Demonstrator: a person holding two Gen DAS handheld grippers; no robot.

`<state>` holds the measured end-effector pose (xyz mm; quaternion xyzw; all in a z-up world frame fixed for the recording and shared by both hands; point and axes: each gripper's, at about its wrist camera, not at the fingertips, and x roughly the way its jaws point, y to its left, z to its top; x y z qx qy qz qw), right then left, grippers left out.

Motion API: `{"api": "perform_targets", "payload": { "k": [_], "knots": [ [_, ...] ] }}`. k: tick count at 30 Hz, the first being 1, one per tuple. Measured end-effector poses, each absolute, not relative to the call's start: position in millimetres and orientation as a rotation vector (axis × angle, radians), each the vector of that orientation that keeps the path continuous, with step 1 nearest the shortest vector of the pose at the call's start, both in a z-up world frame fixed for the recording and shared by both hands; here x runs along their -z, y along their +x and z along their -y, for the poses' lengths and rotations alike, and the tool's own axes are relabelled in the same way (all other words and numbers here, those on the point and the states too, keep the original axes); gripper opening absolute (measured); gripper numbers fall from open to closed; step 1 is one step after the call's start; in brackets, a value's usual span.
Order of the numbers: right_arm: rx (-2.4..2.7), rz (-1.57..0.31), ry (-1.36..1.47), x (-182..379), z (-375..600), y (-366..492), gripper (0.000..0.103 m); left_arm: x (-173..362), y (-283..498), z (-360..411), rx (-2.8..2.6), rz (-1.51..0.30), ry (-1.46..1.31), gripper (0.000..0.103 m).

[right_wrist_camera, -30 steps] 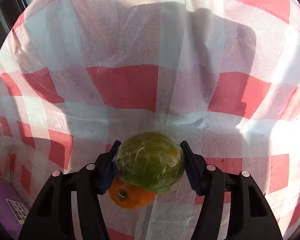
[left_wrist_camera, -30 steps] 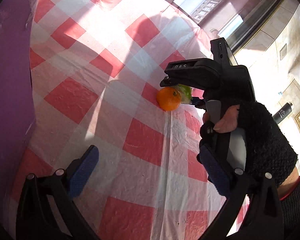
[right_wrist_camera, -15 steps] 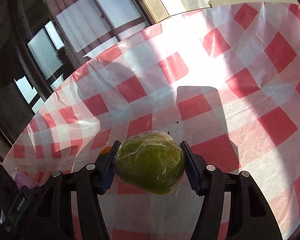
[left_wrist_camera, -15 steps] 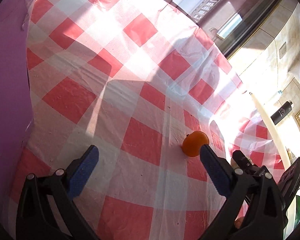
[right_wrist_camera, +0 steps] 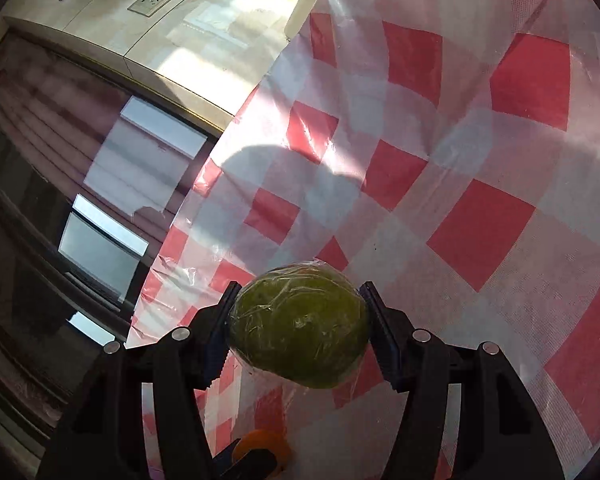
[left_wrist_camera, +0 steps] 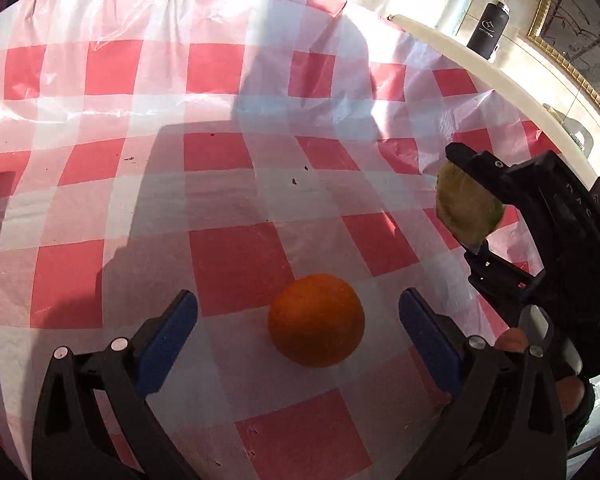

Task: Organize fruits
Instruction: 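Grasp the orange with the left gripper while the right holds the green guava, then carry the orange and green guava over the white box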

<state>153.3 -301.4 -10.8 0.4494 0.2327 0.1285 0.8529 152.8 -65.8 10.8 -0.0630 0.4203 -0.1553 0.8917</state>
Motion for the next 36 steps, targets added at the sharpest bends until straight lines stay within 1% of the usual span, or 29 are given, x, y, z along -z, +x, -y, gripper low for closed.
{"api": "perform_targets", "payload": {
  "k": [1, 2, 3, 4, 5, 6, 8, 10, 11, 12, 13, 15, 16, 17, 19, 24, 25, 27, 29, 36],
  "knots": [
    [-0.271, -0.493, 0.975, 15, 307, 154, 0.060, -9, 154, 73, 0.318, -0.879, -0.075, 0.098],
    [-0.268, -0.497, 0.991, 17, 308, 154, 0.060, -8, 154, 79, 0.301, -0.880, -0.030, 0.089],
    [-0.266, -0.499, 0.998, 18, 309, 156, 0.060, -7, 153, 84, 0.277, -0.875, 0.014, 0.082],
    [-0.263, -0.500, 0.994, 17, 307, 156, 0.060, -7, 150, 88, 0.280, -0.869, 0.045, 0.068],
    [-0.260, -0.501, 0.984, 16, 306, 156, 0.060, -7, 147, 92, 0.298, -0.859, 0.073, 0.048],
    [-0.262, -0.503, 0.968, 15, 303, 156, 0.060, -6, 143, 95, 0.294, -0.856, 0.109, 0.043],
    [-0.259, -0.502, 0.926, 11, 298, 155, 0.060, -5, 133, 97, 0.297, -0.852, 0.167, 0.044],
    [-0.260, -0.509, 0.889, 9, 293, 156, 0.060, -6, 125, 94, 0.312, -0.855, 0.134, 0.046],
    [-0.259, -0.512, 0.878, 8, 291, 156, 0.060, -6, 121, 88, 0.328, -0.858, 0.103, 0.054],
    [-0.259, -0.514, 0.869, 9, 291, 156, 0.060, -6, 118, 84, 0.338, -0.863, 0.081, 0.055],
    [-0.258, -0.513, 0.864, 8, 290, 156, 0.060, -6, 116, 81, 0.339, -0.865, 0.070, 0.059],
    [-0.261, -0.517, 0.862, 9, 290, 156, 0.060, -5, 113, 80, 0.295, -0.876, 0.066, 0.075],
    [-0.263, -0.518, 0.864, 10, 290, 156, 0.060, -5, 110, 77, 0.272, -0.882, 0.053, 0.088],
    [-0.265, -0.520, 0.863, 10, 290, 157, 0.060, -6, 105, 73, 0.285, -0.880, 0.027, 0.089],
    [-0.269, -0.523, 0.856, 10, 289, 157, 0.060, -6, 94, 71, 0.302, -0.883, 0.009, 0.089],
    [-0.269, -0.525, 0.834, 7, 285, 158, 0.060, -2, 59, 93, 0.332, -0.891, 0.145, 0.090],
    [-0.270, -0.525, 0.833, 7, 285, 158, 0.060, 0, 52, 99, 0.336, -0.889, 0.181, 0.089],
    [-0.274, -0.525, 0.833, 7, 285, 158, 0.060, 0, 42, 104, 0.347, -0.876, 0.210, 0.082],
    [-0.274, -0.526, 0.835, 7, 285, 158, 0.060, 0, 36, 107, 0.353, -0.870, 0.226, 0.073],
    [-0.271, -0.520, 0.805, 5, 282, 158, 0.060, 1, 3, 102, 0.375, -0.866, 0.226, 0.072]
  ]
}}
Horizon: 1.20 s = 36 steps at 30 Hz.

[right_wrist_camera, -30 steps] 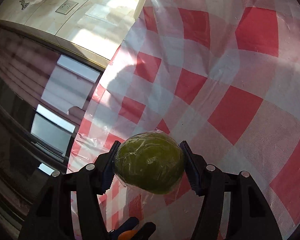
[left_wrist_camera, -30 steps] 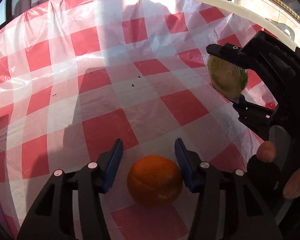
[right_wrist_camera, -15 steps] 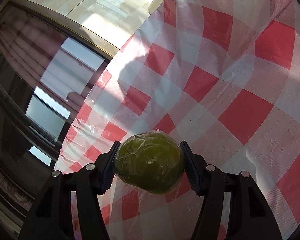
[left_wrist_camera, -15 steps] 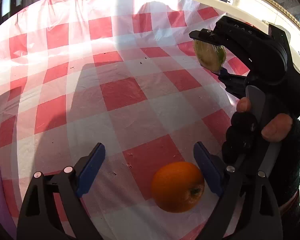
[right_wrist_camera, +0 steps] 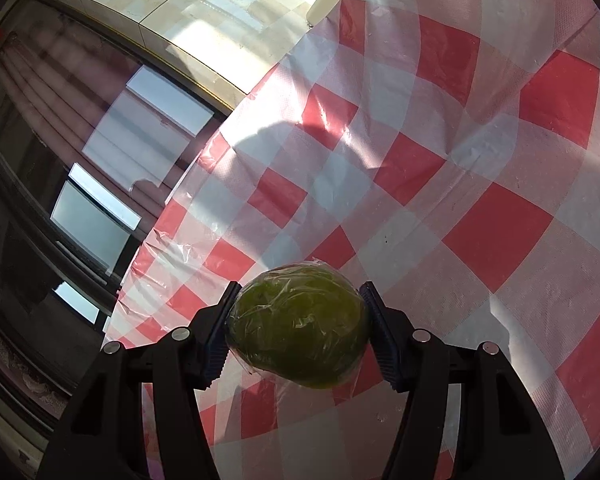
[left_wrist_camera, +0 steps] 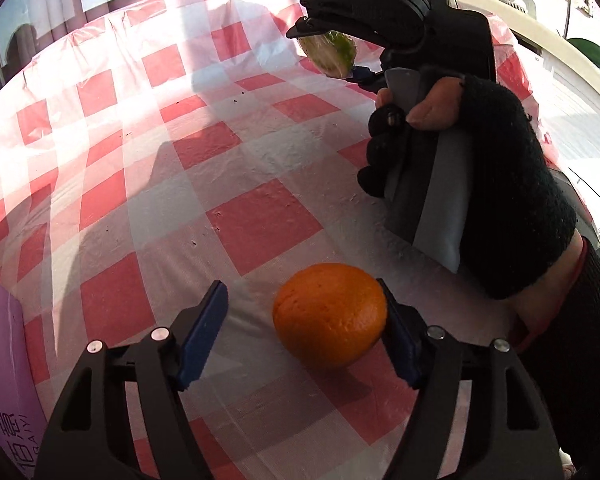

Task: Organize fruits
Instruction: 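Carry the orange and green guava over the white box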

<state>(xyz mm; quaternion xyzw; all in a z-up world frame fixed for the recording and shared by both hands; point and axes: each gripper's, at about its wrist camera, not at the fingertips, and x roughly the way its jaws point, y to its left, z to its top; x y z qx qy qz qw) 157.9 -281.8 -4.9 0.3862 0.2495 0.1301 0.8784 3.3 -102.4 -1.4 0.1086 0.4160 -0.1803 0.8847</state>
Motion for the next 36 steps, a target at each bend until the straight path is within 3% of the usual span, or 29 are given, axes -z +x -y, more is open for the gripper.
{"api": "perform_targets", "payload": {
  "k": [4, 12, 17, 27, 36],
  "knots": [
    [-0.275, -0.506, 0.744, -1, 273, 156, 0.060, -2, 4, 99, 0.353, -0.844, 0.204, 0.045],
    [-0.283, -0.506, 0.715, -5, 269, 152, 0.060, -5, -14, 83, 0.348, -0.843, 0.093, 0.045],
    [-0.295, -0.506, 0.767, -4, 273, 147, 0.060, -19, -29, 59, 0.280, -0.735, -0.041, 0.044],
    [-0.406, -0.440, 0.741, -19, 246, 13, 0.060, -65, -84, 30, 0.076, -0.464, -0.125, 0.044],
    [-0.582, -0.371, 0.601, -82, 201, -36, 0.060, -124, -123, 3, -0.020, -0.335, -0.158, 0.045]
  ]
}}
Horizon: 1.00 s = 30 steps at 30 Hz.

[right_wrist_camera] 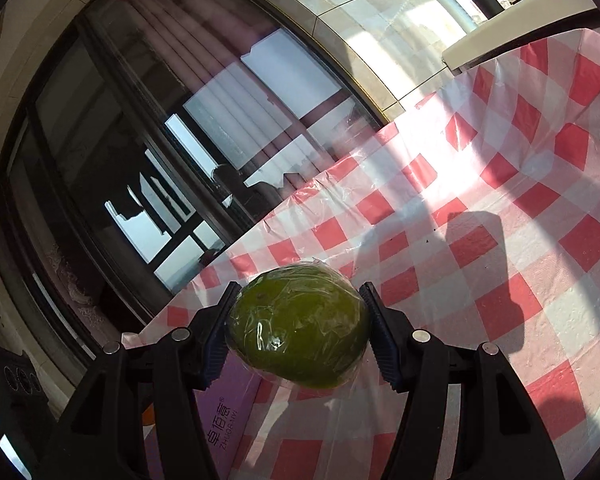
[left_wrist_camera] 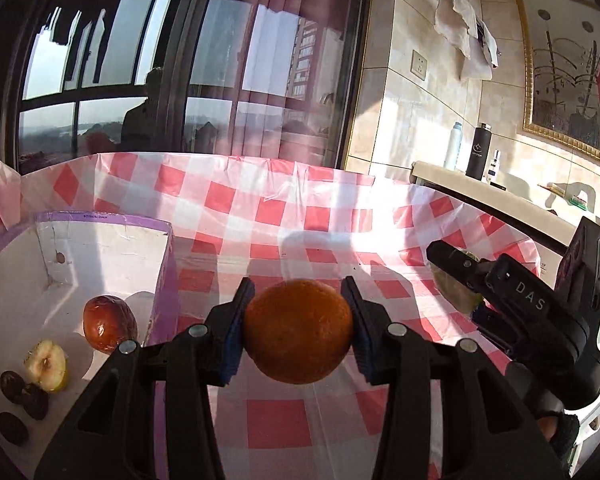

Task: Organize fruits
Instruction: 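Carry the orange and green guava over the white box, then release the orange with the left gripper while the right releases the green guava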

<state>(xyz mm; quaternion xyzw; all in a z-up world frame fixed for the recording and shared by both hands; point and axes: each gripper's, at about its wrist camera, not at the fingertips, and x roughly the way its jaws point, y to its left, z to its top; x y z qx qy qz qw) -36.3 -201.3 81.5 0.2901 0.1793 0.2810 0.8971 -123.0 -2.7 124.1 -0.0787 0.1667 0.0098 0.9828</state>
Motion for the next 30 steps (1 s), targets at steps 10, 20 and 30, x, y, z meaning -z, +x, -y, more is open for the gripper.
{"api": "perform_targets", "payload": {
  "k": [10, 20, 30],
  "knots": [
    [-0.806, -0.386, 0.378, -114, 77, -76, 0.060, -155, -167, -87, -0.263, -0.306, -0.152, 0.045],
    [-0.861, -0.453, 0.002, -111, -42, -110, 0.060, -134, -187, -185, -0.460, -0.454, -0.159, 0.045],
    [-0.828, -0.692, -0.323, -92, -96, -100, 0.060, -111, -178, -215, -0.449, -0.657, -0.144, 0.045]
  ]
}}
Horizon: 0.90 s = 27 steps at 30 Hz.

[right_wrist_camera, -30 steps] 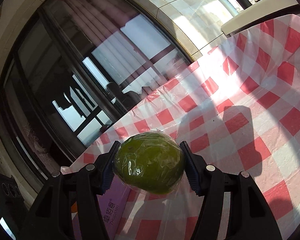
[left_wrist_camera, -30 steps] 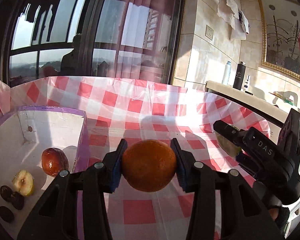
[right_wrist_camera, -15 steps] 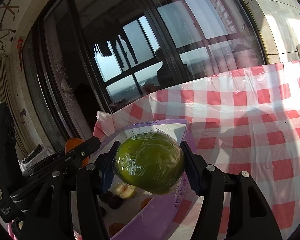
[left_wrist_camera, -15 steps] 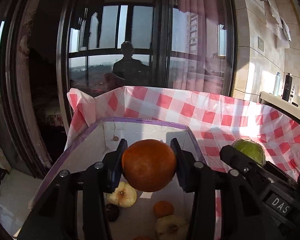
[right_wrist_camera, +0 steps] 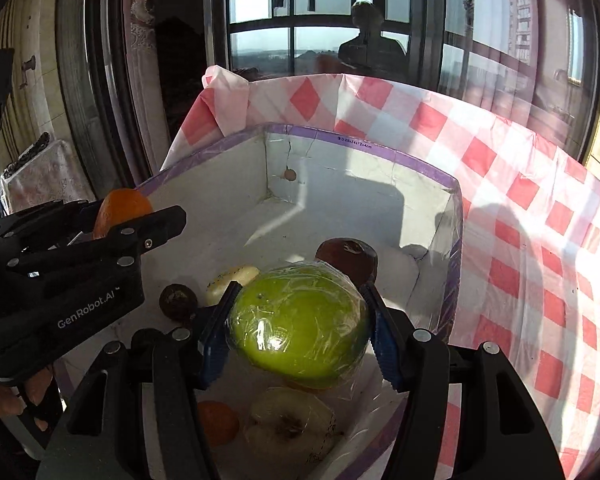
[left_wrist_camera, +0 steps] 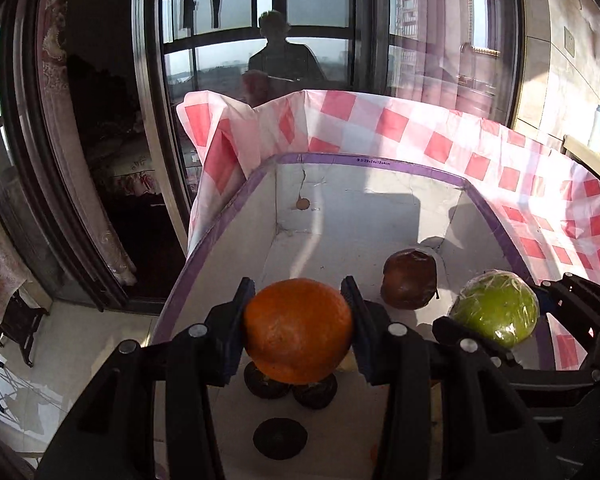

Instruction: Organize fruits

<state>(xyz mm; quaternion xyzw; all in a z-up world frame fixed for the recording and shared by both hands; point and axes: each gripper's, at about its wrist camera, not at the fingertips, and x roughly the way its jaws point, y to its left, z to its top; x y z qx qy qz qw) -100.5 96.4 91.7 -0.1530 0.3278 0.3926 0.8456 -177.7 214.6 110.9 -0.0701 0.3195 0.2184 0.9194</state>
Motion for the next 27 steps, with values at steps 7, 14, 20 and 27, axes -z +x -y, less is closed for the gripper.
{"api": "perform_targets", "payload": {
  "k": [7, 14, 20, 27],
  "knots": [
    [-0.796, -0.791, -0.542, -72, -118, -100, 0.060, -98, -153, -215, -0.346, -0.849, -0.141, 0.046],
    [-0.781, -0.800, -0.609, -67, -121, -104, 0.060, -93, -141, -216, -0.336, -0.908, -0.135, 0.050],
    [-0.789, -0.800, -0.611, -68, -123, -104, 0.060, -94, -141, -215, -0.331, -0.910, -0.138, 0.055],
    [-0.806, -0.810, -0.589, -70, -123, -102, 0.063, -95, -142, -215, -0.340, -0.909, -0.131, 0.064]
  ]
}}
